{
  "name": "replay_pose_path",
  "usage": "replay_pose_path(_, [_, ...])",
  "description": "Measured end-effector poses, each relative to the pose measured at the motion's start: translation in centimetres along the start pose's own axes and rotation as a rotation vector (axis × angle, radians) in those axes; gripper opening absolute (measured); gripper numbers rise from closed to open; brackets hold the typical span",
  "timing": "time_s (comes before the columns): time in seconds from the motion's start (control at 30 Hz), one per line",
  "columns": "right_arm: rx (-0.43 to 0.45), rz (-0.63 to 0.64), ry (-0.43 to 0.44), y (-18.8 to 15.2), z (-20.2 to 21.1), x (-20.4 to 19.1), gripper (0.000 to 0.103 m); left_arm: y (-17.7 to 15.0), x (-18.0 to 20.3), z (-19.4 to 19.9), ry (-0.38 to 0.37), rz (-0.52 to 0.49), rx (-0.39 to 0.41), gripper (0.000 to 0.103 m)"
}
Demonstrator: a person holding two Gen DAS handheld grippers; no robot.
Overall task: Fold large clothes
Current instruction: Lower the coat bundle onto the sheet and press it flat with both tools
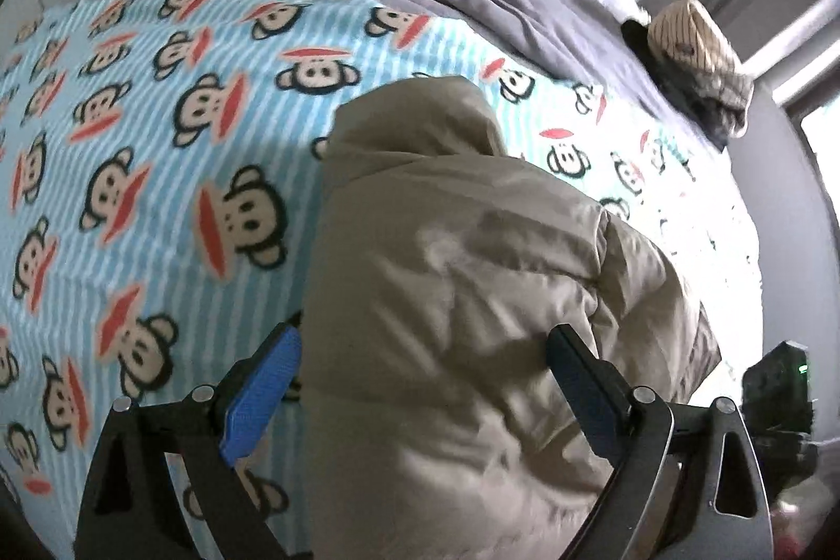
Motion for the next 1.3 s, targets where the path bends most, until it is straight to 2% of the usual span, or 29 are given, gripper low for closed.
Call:
replay_pose_path(0.03, [0.007, -0.018, 0.002, 0.0, -0.1, -0.1, 0.006, 0.2, 0.5, -0.6, 0.015, -0.015, -0.005, 0.095])
replay_pose_path(0.07, [0.036, 0.025, -0.026, -0.5, 0.5, -0.6, 0.005, 0.2, 1.0, -1.2, 0.034, -0.030, -0.019, 0.095])
replay_pose_path(0.17, [0.083, 0.157, -0.214, -1.9, 1.8, -0.5, 0.005, 0.0, 2.5, -3.0, 0.061, -0.068, -0.044, 0.095])
replay_pose_path(0.23, [0.080, 0.161, -0.314, -2.7, 2.2, 1.8, 0.005, -0.3, 4.0, -4.3, 0.111, -0.134, -0.046, 0.099])
replay_pose_path(0.33, [0.058, 0.067, -0.297, -3.4, 2.1, 5.1, 0.004, -1.0, 5.3, -5.2, 0.157, -0.190, -0.049, 0.101])
replay_pose_path(0.47, [0.070, 0.062, -0.313, -4.3, 3.2, 5.6, 0.004, -1.0, 4.9, -5.0, 0.159, -0.192, -0.067, 0.101])
replay_pose_path(0.53, [0.073, 0.083, -0.335, -4.3, 2.9, 4.4, 0.004, -0.9, 4.3, -3.8, 0.141, -0.172, -0.075, 0.101])
replay_pose_path(0.67, [0.094, 0.148, -0.392, -6.7, 5.9, 2.6, 0.004, -2.0, 3.1, 0.6, 0.091, -0.165, -0.032, 0.101])
replay_pose_path(0.73, [0.125, 0.170, -0.373, -7.5, 7.6, 1.4, 0.004, -3.3, 2.1, 2.7, 0.093, -0.170, -0.017, 0.101])
replay_pose_path(0.77, [0.142, 0.190, -0.335, -8.2, 8.4, 0.6, 0.004, -4.4, 1.5, 4.0, 0.088, -0.175, -0.012, 0.101])
replay_pose_path(0.87, [0.147, 0.243, -0.284, -10.1, 9.2, -1.2, 0.004, -7.4, 0.6, 5.8, 0.098, -0.197, -0.018, 0.101])
replay_pose_path(0.97, [0.105, 0.272, -0.313, -11.3, 7.3, -1.8, 0.004, -10.7, -0.4, 5.3, 0.144, -0.210, -0.064, 0.101])
replay_pose_path(1.03, [0.061, 0.268, -0.370, -12.1, 5.6, -0.5, 0.004, -12.5, -1.0, 4.4, 0.137, -0.176, -0.109, 0.101])
replay_pose_path(1.17, [-0.002, 0.202, -0.430, -13.4, 3.7, 2.5, 0.004, -13.6, -1.4, 4.4, 0.132, -0.122, -0.132, 0.101])
replay_pose_path(1.3, [0.033, 0.231, -0.450, -14.6, 5.5, 1.8, 0.004, -13.5, -1.1, 5.2, 0.164, -0.148, -0.119, 0.101])
Point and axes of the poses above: each gripper's, at about its wrist camera, not at the fingertips, and z roughly against the way its jaws point, x to its right, y to its top, the point moved 6 cm from there along -z, roughly the way its jaws point
